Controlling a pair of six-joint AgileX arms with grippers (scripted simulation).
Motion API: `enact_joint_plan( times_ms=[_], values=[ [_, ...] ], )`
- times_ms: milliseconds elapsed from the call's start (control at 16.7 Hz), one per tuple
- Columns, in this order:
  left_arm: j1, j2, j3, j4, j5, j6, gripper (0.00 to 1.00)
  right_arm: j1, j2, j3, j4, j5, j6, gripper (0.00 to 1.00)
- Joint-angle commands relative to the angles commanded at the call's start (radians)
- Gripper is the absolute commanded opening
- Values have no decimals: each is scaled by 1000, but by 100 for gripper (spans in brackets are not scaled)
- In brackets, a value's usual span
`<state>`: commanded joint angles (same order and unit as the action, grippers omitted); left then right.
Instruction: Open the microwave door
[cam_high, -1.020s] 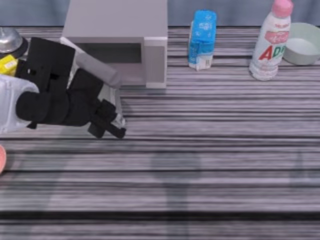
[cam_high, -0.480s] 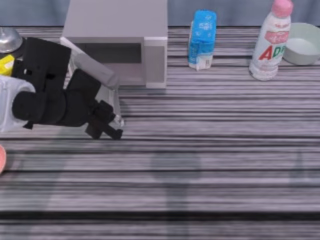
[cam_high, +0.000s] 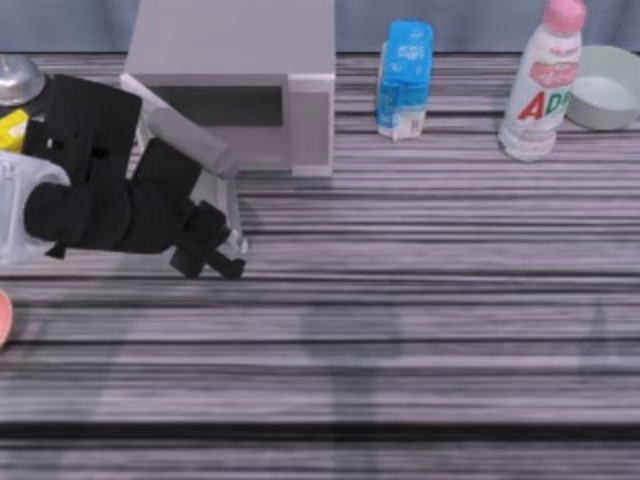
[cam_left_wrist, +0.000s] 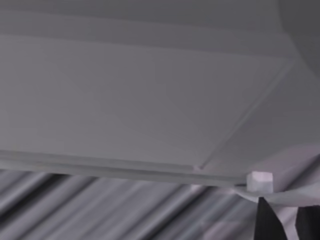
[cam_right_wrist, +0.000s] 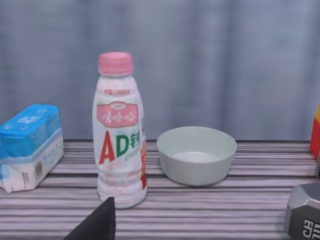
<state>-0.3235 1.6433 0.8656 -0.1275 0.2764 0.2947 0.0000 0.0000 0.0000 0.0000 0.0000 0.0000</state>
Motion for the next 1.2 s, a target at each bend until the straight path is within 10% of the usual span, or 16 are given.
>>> enact_joint_plan(
  times_ms=[1200],
  values=[
    [23, -8, -5, -17, 37, 49, 0, 0, 0, 0, 0, 0, 0, 100]
  ],
)
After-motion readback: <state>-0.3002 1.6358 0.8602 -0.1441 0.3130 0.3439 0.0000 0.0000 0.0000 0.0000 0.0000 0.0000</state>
